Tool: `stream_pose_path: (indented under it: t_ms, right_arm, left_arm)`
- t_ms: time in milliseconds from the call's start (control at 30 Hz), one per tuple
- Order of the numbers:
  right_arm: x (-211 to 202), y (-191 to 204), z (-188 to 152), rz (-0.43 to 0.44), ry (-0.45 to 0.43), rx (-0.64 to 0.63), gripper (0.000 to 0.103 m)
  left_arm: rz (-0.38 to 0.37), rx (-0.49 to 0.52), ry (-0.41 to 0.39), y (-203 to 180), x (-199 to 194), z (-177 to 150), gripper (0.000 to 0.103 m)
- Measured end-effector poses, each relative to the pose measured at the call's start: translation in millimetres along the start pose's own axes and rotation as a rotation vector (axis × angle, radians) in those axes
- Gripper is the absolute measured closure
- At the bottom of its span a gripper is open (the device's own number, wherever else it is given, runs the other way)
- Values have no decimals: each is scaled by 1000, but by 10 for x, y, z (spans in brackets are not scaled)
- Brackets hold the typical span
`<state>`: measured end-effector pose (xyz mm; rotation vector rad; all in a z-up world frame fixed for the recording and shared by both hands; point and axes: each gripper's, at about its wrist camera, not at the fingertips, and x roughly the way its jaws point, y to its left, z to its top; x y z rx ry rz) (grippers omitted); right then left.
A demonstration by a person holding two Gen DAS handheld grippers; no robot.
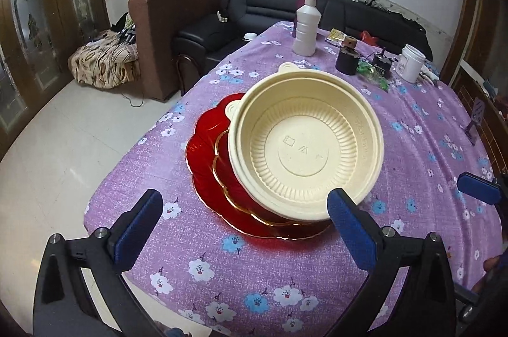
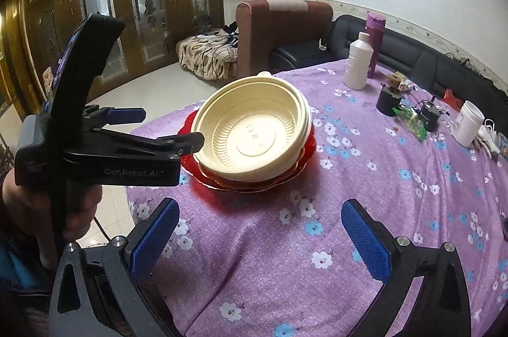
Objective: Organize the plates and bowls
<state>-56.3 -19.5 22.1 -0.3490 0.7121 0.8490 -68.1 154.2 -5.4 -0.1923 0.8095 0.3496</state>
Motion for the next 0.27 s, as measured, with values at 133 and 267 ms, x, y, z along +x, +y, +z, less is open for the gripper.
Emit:
stream_pose_path:
  t_ms: [133,267]
  right_arm:
    - [53,-6,31,-35,4,2,1]
    - [58,-47,59,-56,-4,19,0]
  left_arm:
    - [14,-20,7,2,25,8,0]
    - [5,-11,7,-21,30,18,0]
